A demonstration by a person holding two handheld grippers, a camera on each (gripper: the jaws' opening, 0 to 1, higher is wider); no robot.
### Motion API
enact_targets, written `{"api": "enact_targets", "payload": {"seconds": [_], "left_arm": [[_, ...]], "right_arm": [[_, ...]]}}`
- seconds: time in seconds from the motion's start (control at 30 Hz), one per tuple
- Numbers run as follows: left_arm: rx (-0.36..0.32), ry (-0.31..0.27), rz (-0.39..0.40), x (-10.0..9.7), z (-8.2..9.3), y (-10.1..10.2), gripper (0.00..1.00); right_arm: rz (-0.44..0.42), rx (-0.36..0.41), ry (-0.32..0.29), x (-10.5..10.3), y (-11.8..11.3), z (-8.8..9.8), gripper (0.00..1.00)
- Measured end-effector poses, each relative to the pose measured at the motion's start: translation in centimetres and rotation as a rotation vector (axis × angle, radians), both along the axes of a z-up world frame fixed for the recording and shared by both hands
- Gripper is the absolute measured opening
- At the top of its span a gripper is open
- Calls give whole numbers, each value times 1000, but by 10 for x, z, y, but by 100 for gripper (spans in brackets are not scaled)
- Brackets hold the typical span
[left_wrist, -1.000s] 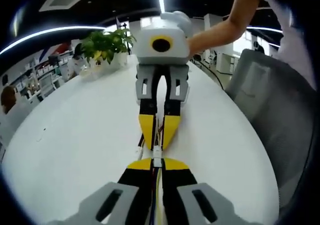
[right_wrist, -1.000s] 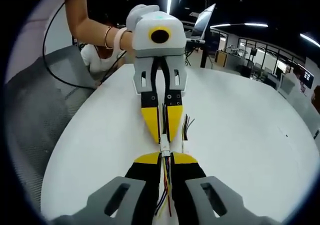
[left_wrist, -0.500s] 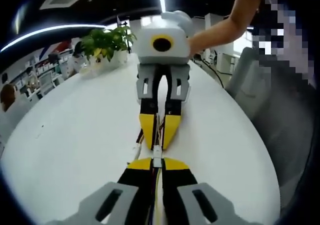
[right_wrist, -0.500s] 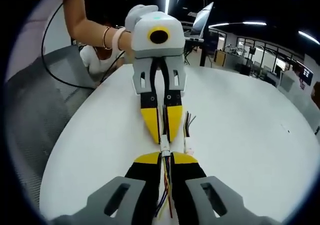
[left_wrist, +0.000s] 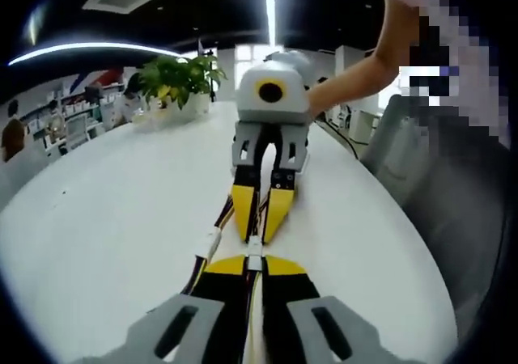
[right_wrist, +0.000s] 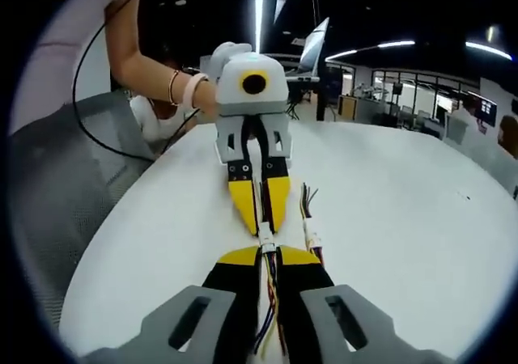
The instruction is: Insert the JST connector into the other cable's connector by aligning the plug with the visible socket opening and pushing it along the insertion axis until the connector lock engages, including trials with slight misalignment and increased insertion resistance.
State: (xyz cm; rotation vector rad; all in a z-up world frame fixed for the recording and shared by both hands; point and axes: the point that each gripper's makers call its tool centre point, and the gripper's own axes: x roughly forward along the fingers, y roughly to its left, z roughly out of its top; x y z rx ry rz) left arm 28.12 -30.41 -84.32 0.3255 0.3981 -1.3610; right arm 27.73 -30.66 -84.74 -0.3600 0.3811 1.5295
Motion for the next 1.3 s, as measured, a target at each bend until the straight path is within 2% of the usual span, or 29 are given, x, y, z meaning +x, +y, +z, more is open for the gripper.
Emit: {"api": "enact_targets", "payload": {"seconds": [0.23, 0.43, 0.53, 0.67, 0.83, 0.9, 1.0, 1.13, 1.3], "left_arm": [[-15, -6, 0, -1, 1, -2, 0], [-10, 2, 12, 0, 1, -3, 0], [7, -11, 17, 1, 1, -3, 1], [14, 3, 34, 3, 1, -1, 5], [-17, 6, 56, 5, 12, 1, 7], [-18, 6, 55, 3, 16, 1, 9], [-15, -4, 59, 1, 21, 2, 10], [-39, 1, 82, 1, 30, 6, 10], [-36, -7, 98, -6, 40, 12, 12]], "right_arm": [[3, -6, -26, -1, 0, 0, 4], [-6, -17, -22, 0, -1, 0, 4], [-12, -16, -6, -1, -2, 0, 5], [-11, -25, -8, -3, -3, 0, 12], [-23, -21, -13, -4, -6, 6, 14], [-47, -24, -46, 0, -9, 10, 16], [-60, -3, -46, -1, -13, 19, 15], [-82, -7, -60, -2, -22, 26, 15], [-119, -8, -66, -4, -30, 34, 17]]}}
